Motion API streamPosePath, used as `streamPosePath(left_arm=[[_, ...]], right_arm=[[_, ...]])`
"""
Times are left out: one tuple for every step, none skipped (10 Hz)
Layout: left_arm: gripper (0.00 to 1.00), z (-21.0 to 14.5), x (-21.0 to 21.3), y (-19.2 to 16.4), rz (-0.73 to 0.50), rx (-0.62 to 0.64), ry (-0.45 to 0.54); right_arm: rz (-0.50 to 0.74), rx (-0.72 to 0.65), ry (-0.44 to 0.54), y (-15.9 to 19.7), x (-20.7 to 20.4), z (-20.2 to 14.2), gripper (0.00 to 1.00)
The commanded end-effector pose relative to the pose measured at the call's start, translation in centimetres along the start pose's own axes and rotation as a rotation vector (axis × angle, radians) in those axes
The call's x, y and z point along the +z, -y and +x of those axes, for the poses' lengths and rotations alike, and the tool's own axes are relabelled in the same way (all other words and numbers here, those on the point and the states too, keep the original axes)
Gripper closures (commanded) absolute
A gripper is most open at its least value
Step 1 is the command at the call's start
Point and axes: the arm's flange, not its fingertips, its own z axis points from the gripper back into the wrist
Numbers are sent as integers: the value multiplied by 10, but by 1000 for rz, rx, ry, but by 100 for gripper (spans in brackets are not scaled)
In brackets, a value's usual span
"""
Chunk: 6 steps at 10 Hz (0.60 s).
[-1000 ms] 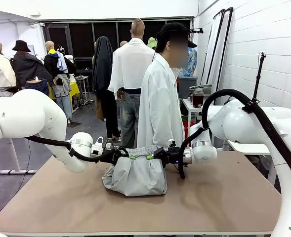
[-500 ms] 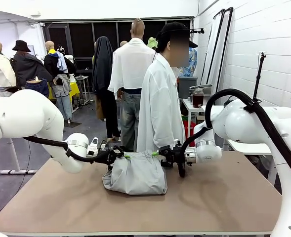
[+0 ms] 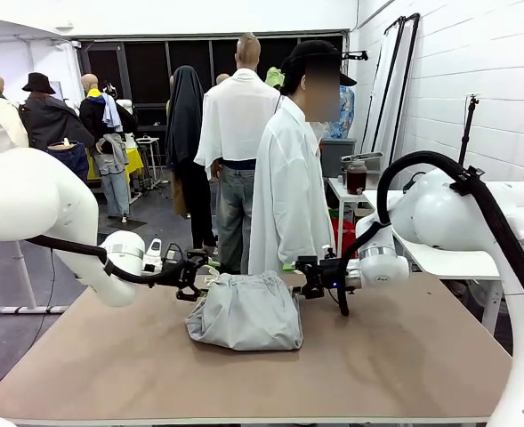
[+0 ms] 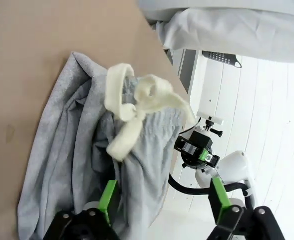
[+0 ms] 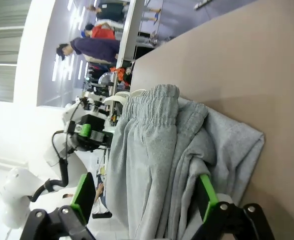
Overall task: Fold the training pants.
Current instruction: Fold the Training pants in half.
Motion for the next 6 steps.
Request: streamPosePath(left_arm=[[0,-19,24,10,2,-48,74],[0,-24,31,16,-1,-61,88],[0,-29,38,22,-1,-73,97],[0,-34,45,29,0,-90,107],[0,-38,50,34,4,-99,117],[0,-41,51,37,7,-103,119]], right_arm=[[-28,25,45,-18,14,-8,0],[-28,46,52,-29,18,-8,0],[-40,60,54,-38,22,-10,0],[-56,71,52,-46,25,-10,0],[-65,81,53,-52,28,-12,0],[-76,85,51,-55,30,-14,0]])
